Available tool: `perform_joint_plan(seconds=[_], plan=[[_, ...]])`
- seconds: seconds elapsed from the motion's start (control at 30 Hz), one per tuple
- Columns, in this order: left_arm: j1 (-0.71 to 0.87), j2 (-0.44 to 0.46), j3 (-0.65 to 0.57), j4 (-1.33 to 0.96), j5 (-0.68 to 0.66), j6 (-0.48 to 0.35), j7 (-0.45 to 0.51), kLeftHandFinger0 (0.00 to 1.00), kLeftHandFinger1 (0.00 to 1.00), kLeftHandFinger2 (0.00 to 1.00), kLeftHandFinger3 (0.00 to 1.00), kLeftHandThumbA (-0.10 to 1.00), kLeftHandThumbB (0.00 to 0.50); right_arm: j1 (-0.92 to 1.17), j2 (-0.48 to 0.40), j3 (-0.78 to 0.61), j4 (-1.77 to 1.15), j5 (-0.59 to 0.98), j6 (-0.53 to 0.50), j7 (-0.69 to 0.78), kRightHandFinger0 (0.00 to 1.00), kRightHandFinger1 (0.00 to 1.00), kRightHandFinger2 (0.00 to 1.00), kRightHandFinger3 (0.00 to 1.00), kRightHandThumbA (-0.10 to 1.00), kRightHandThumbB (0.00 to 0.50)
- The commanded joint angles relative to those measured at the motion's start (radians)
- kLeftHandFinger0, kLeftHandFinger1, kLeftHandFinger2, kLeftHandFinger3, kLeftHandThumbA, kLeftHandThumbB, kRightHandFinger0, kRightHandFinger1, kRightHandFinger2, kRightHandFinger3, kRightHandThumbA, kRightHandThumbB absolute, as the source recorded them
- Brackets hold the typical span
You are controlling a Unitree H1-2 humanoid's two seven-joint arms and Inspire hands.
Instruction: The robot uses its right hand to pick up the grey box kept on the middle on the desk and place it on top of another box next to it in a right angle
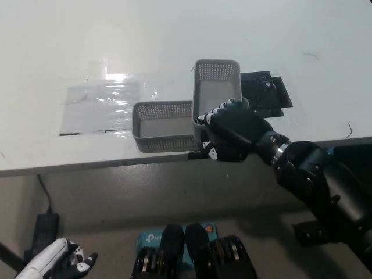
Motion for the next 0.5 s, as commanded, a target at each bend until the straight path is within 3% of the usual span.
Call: perform_joint_plan(seconds=[0.0,0.03,0.07,0.1,0.13,0.33,0.47], plan=[[-0.013,0.029,0.007,-0.027,0.004,-0.007,-0.015,0.0,0.0,0.1,0.23,0.6,0.201,0.016,-0.003,0.034,-0.011,-0.059,-0.01,0.002,0.1,0.27,0.42,0.91,0.03,0.016],[-0.013,0.03,0.007,-0.026,0.0,-0.013,-0.016,0.0,0.0,0.09,0.22,0.58,0.186,0.007,-0.013,0.05,-0.053,-0.094,0.032,0.063,0.41,0.56,0.78,1.0,0.28,0.107],[-0.013,0.028,0.009,-0.023,-0.003,-0.018,-0.014,0.0,0.0,0.09,0.22,0.57,0.186,0.007,-0.015,0.052,-0.066,-0.105,0.045,0.073,0.45,0.6,0.83,1.0,0.3,0.12],[-0.015,0.028,0.008,-0.024,-0.003,-0.014,-0.015,0.0,0.0,0.08,0.21,0.57,0.185,0.005,-0.021,0.052,-0.085,-0.106,0.052,0.09,0.56,0.8,0.96,1.0,0.37,0.151],[-0.017,0.027,0.007,-0.024,-0.001,-0.015,-0.015,0.0,0.0,0.08,0.21,0.57,0.175,0.003,-0.026,0.05,-0.096,-0.108,0.057,0.096,0.64,0.98,1.0,1.0,0.44,0.202],[-0.011,0.022,0.011,-0.026,-0.009,-0.017,-0.012,0.0,0.0,0.07,0.21,0.6,0.203,-0.013,-0.048,0.033,-0.157,-0.141,0.077,0.121,0.98,1.0,1.0,1.0,0.5,0.367],[-0.003,0.016,0.01,-0.022,-0.005,-0.016,-0.004,0.0,0.01,0.09,0.21,0.58,0.191,-0.016,-0.052,0.027,-0.176,-0.166,0.088,0.121,1.0,1.0,1.0,1.0,0.58,0.446]])
